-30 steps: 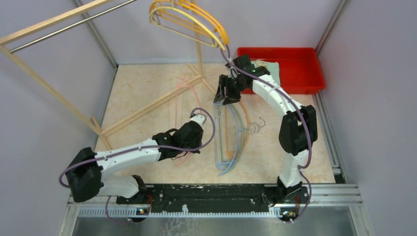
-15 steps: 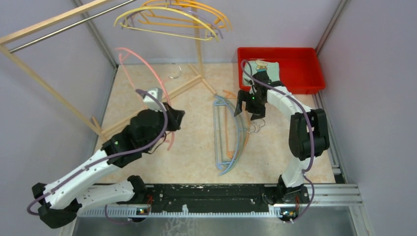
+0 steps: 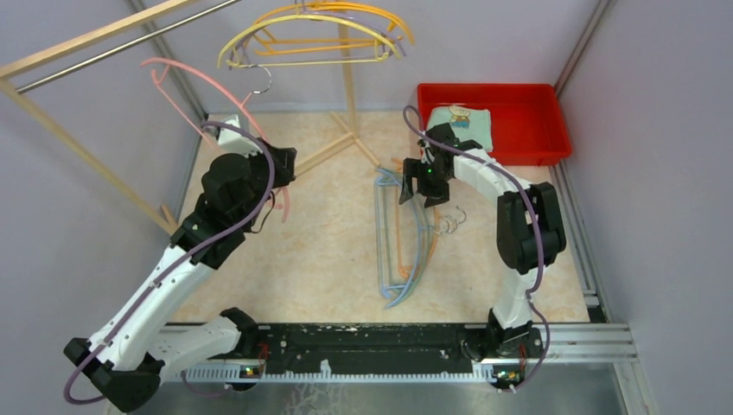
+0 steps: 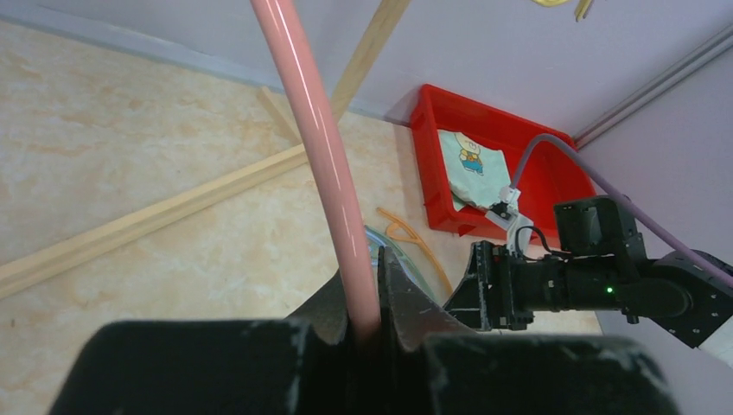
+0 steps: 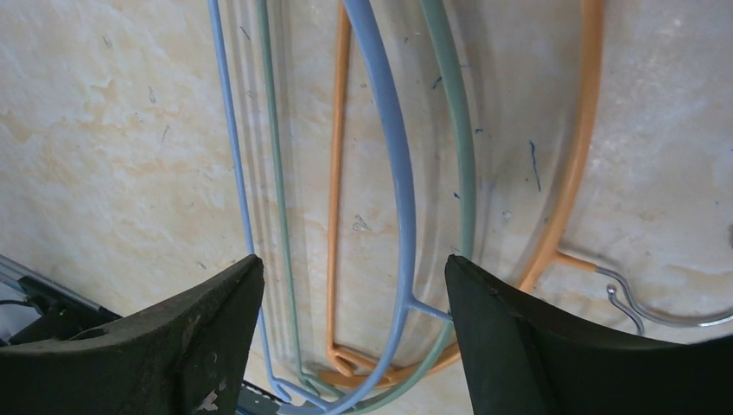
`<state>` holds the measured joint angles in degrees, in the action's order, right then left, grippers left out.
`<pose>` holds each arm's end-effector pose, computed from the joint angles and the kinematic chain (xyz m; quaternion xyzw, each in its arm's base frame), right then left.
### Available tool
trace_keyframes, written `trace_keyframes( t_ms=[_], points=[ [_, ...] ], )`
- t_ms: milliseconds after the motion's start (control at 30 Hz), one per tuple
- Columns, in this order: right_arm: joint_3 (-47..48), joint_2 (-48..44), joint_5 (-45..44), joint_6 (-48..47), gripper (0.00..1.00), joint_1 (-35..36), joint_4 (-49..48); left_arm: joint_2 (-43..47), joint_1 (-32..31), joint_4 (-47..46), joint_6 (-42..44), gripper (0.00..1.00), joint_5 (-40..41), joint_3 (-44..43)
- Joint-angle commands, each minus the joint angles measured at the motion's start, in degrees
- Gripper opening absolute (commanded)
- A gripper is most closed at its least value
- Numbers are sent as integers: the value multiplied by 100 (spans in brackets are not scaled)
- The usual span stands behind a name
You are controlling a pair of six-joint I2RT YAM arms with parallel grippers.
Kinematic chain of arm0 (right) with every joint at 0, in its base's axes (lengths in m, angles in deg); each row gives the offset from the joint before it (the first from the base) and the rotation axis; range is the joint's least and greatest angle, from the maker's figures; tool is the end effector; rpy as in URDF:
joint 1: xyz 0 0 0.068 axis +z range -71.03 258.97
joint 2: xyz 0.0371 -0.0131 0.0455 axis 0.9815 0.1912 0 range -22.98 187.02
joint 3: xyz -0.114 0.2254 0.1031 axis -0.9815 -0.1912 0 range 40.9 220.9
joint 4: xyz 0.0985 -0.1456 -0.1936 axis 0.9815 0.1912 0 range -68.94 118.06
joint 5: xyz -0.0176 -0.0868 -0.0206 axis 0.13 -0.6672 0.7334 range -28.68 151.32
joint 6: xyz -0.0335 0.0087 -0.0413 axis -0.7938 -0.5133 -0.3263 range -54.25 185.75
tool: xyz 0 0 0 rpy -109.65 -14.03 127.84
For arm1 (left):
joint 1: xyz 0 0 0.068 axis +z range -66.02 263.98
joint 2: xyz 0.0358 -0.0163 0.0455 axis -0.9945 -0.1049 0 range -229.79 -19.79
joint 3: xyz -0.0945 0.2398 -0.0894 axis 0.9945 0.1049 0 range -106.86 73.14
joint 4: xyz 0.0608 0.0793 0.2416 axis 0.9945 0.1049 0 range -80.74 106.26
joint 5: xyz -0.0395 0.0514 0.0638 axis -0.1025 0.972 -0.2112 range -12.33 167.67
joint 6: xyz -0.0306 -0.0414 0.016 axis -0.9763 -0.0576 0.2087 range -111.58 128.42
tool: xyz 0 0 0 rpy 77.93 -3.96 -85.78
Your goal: Organize the hangers
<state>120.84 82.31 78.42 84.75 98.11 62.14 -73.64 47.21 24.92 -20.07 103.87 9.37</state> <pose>0.3555 0.1345 0.2185 -0.0315 0.9680 0.2035 0.1433 0.1701 -0.1075 0.4175 -0.0995 0.7314 -0.2108 0.6409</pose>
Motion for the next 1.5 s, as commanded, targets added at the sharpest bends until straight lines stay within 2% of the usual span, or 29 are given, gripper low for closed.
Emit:
trace_keyframes(
  t_ms=[0, 300, 533, 767, 1000, 1467],
  points=[
    [374, 221, 103, -110, 76, 141, -187, -255, 265, -766, 199, 0, -710, -274],
    [412, 397, 153, -81, 75, 153, -275, -782, 990, -1772, 117, 0, -1901, -828],
    [399, 548, 199, -87, 75, 152, -297, -1146, 1413, -2244, -238, 0, -2359, -1019],
    [613, 693, 203, -112, 75, 152, -187, -1466, 1792, -2354, -558, 0, -2372, -1195],
    [787, 859, 233, -160, 75, 152, -77, -1566, 2099, -2955, -925, 0, -2436, -1081],
    [842, 931, 239, -125, 74, 144, -32, -1925, 2607, -2798, -1641, 0, -2600, -1112]
  ],
)
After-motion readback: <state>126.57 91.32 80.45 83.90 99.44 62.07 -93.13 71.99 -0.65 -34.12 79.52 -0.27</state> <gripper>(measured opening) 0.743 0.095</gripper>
